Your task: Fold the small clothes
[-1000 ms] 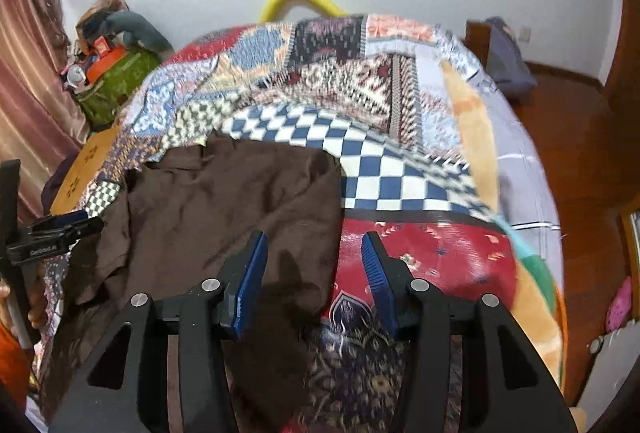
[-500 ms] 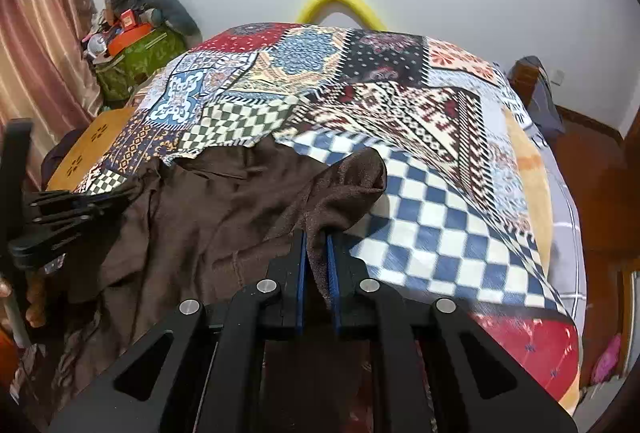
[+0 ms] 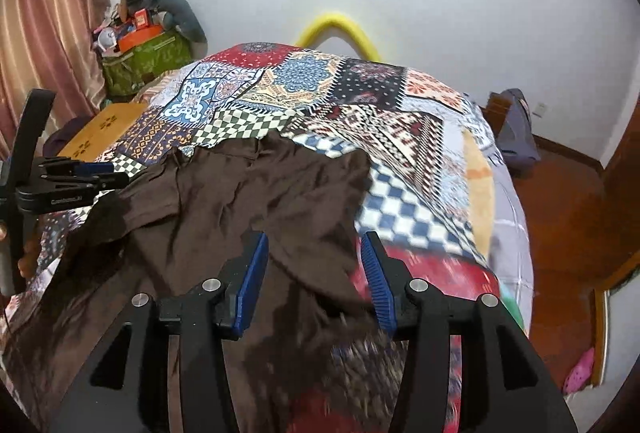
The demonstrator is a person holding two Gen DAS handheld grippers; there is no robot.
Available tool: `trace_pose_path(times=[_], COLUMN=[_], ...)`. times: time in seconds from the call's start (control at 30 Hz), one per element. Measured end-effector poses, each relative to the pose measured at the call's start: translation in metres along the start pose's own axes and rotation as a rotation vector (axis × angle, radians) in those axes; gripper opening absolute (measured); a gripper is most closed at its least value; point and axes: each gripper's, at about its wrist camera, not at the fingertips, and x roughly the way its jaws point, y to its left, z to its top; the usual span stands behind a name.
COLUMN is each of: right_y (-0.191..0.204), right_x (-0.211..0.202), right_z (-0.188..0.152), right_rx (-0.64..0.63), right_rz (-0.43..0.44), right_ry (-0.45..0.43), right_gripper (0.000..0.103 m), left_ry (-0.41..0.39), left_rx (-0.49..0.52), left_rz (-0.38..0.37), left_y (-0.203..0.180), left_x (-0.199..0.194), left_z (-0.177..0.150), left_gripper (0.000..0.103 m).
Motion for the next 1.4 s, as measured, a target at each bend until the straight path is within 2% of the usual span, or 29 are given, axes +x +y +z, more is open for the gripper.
trace_pose_path(times=[0.1,0.27,0.37,0.43,0.53,0.57,0.63,0.67,0.7,0.87,0.93,0.97,1.0,1.1,1.23,1.4], right_y=[-0.006,-0.005,-0.005,-0.007,-0.011,-0.012,-0.013,-0.014,-0.015,-0.021,-0.022,-0.023,-0.023,-0.019,-0.001,0.024], right_x=[0.002,0.016,0.021,0.027,0.021,0.018,0.010,0.008,0.007,0.016,0.020,0.022,0.024,0.028,0.018,0.020], right_z=[-0.013,-0.022,-0.020,-0.018,-0.022,-0.024,-0.028,-0.030,-0.032,-0.037,-0.038,-0.037,-0.037,-0.035,-0.029,-0.022], right_rx=[0.029,0.041,0.061,0.075,0.110,0.116,0.115,0.112,0.109,0.115,0.137,0.149,0.162,0.187,0.133,0.054], right_rz=[0.005,0.013,0.002,-0.014,0.017,0.019,0.010,-0.002,-0.012,-0.030,-0.002,0.017,0.037,0.078,0.090,0.128], right_ry=[0.027,0.047,0.039,0.052,0.046,0.042,0.036,0.037,0.039,0.075,0.067,0.062,0.062,0.062,0.019,0.027], right_gripper=[0.045,0.044,0.033,0.033,0.033,0.035,0.044,0.054,0.059,0.060,0.059,0.052,0.038,0.023,0.017,0.015], left_ry=[-0.013,-0.003,0.019,0.029,0.024,0.020,0.008,0.006,0.005,0.011,0.013,0.014,0.014,0.009,-0.005,-0.005], left_rx=[0.026,0.035,0.037,0.032,0.018,0.016,0.016,0.017,0.016,0.002,0.004,0.007,0.011,0.019,0.013,0.013], left_rz=[-0.004,0.003,0.021,0.019,0.013,0.011,0.017,0.019,0.019,0.001,0.000,0.000,0.000,0.007,0.004,0.008], left_y=[-0.008,-0.011,-0.010,-0.008,-0.003,-0.002,-0.001,-0.001,-0.001,-0.003,-0.005,-0.006,-0.007,-0.008,-0.007,-0.009], left_x=[-0.012,-0.015,-0.007,-0.004,-0.005,-0.006,-0.008,-0.008,-0.009,-0.007,-0.007,-0.006,-0.007,-0.008,-0.013,-0.011], left_z=[-0.009,-0.024,-0.030,-0.033,-0.037,-0.037,-0.038,-0.037,-0.037,-0.039,-0.040,-0.040,-0.040,-0.040,-0.039,-0.039], left_gripper=[0.052,0.053,0.053,0.053,0.053,0.053,0.053,0.053,0.053,0.053,0.053,0.053,0.053,0.053,0.053,0.053])
